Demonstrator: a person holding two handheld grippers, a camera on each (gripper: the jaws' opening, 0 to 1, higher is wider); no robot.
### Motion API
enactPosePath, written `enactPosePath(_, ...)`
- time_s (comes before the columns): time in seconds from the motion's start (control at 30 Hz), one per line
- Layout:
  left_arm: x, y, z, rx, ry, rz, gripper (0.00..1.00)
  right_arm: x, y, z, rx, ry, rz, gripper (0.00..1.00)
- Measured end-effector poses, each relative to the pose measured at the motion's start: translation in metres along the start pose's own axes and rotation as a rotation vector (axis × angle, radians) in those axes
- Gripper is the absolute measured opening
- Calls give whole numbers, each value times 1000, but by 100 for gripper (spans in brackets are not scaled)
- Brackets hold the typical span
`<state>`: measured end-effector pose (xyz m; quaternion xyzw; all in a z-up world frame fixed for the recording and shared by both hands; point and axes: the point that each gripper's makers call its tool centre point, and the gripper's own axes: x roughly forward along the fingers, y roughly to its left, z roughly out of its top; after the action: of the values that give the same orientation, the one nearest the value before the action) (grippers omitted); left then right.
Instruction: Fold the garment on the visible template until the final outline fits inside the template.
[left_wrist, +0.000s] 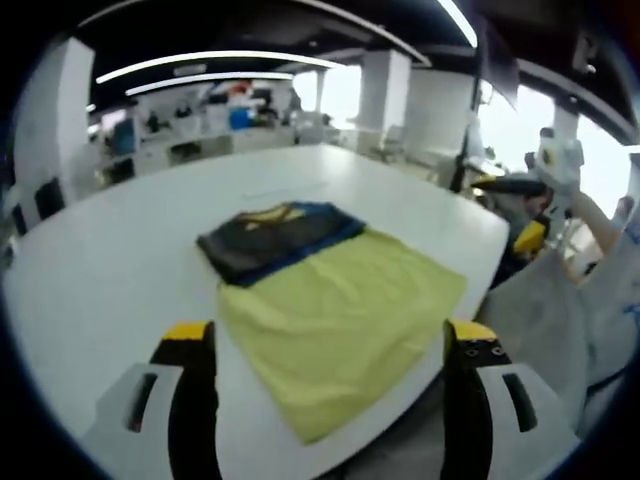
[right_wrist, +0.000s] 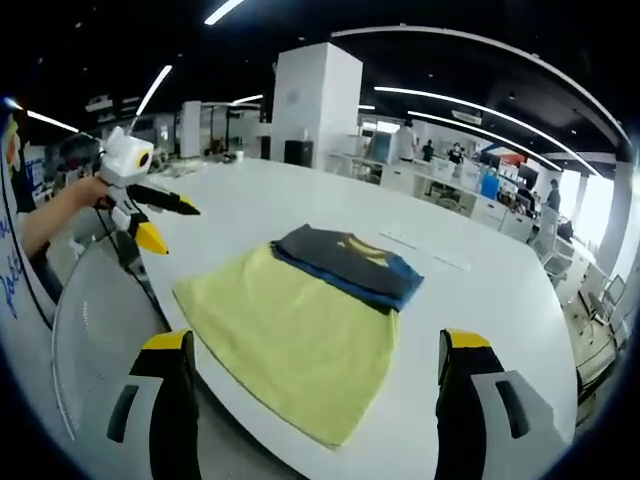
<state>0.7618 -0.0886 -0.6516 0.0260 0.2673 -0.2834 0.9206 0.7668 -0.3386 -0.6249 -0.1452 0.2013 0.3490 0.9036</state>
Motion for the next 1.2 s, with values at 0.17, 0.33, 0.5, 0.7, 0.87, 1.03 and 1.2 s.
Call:
enactPosePath(0.17,-2,-1,-9,-31,16,3,80,-1,0,-7,6,15,-4,100)
enactPosePath(0.33,-2,2,-20,-61,29,15,80,0,2,-14,31,24,2,100)
enactPosePath(0.5,0,0,-35,-69,84,23,77,3,4,-24,42,47,10,99)
enactPosePath(0.7,0,2,-41,-103,88,31,73,3,2,-29,58,56,5,97)
enactPosePath(0.87,0,2,-50,-107,131,34,69,5,3,-33,62,69,7,96)
enactPosePath(1.03,1,5,-57,-139,145,46,66,6,2,-38,67,80,2,97)
enactPosePath(1.2,1,7,-62,-182,156,47,59,7,2,-42,77,91,8,92)
